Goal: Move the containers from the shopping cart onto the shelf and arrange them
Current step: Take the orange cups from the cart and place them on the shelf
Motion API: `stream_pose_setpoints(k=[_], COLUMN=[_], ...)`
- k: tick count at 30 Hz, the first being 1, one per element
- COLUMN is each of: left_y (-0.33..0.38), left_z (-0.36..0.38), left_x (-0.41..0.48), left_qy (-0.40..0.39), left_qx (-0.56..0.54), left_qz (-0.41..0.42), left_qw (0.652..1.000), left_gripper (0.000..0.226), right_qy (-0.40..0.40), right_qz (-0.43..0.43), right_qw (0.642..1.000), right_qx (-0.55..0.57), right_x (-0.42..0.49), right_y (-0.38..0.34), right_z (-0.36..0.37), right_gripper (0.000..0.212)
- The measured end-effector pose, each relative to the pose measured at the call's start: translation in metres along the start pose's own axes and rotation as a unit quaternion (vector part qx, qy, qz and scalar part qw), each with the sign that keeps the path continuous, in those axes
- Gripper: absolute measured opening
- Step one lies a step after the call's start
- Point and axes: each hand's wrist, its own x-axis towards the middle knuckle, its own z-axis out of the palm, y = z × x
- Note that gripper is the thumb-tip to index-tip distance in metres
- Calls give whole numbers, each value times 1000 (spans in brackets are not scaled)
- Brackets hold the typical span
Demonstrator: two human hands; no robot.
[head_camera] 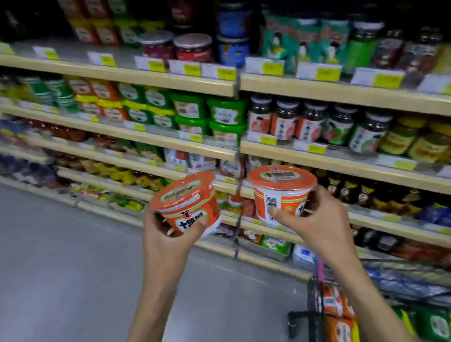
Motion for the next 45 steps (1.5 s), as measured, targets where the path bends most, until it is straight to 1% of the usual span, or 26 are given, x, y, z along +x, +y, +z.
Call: stream_pose_setpoints(k=[2, 4, 5, 9, 13, 16, 23, 26, 30, 32, 35, 38, 42, 45], left_y=[12, 24, 27, 43, 55, 57, 58, 55, 56, 61, 65, 65, 60, 56], left_z=[-47, -107, -113, -215, -289, -329, -386, -409, -436, -449, -470, -488, -509, -525], left_x=[6, 17, 19, 45, 75, 103, 196, 254, 340, 382, 440, 487, 540, 593], left_qy=[38, 75, 75, 125, 160, 181, 200, 200, 184, 174, 162, 161, 152, 128], left_qx=[-2, 5, 7, 4, 10, 17, 48, 45, 46, 56, 83, 94, 109, 123], left_qz=[9, 29, 30, 51, 66, 71, 83, 78, 86, 89, 104, 103, 108, 111], left_qw=[999, 997, 997, 991, 985, 981, 975, 976, 978, 979, 978, 977, 976, 978], left_gripper=[90, 92, 92, 88, 81, 82, 90, 88, 92, 88, 81, 84, 89, 84], right_qy=[-24, -52, -55, -93, -125, -133, -133, -116, -92, -79, -70, -57, -37, -16], right_qz=[-25, -49, -48, -89, -112, -125, -128, -132, -142, -147, -158, -159, -150, -130], right_qw=[999, 997, 997, 991, 985, 982, 982, 984, 985, 986, 985, 986, 988, 991], right_qx=[-7, 3, 9, 24, 40, 42, 48, 41, 34, 25, 20, -5, -21, -8], right_x=[-1, -1, -2, -7, -2, 6, 52, 84, 137, 164, 200, 225, 250, 271], right_y=[-37, -75, -83, -151, -202, -230, -281, -300, -327, -343, -363, -376, -389, -397], right_z=[38, 91, 95, 189, 265, 308, 394, 434, 491, 517, 554, 586, 620, 650], right_gripper=[63, 65, 63, 55, 57, 61, 60, 59, 64, 65, 61, 63, 69, 67])
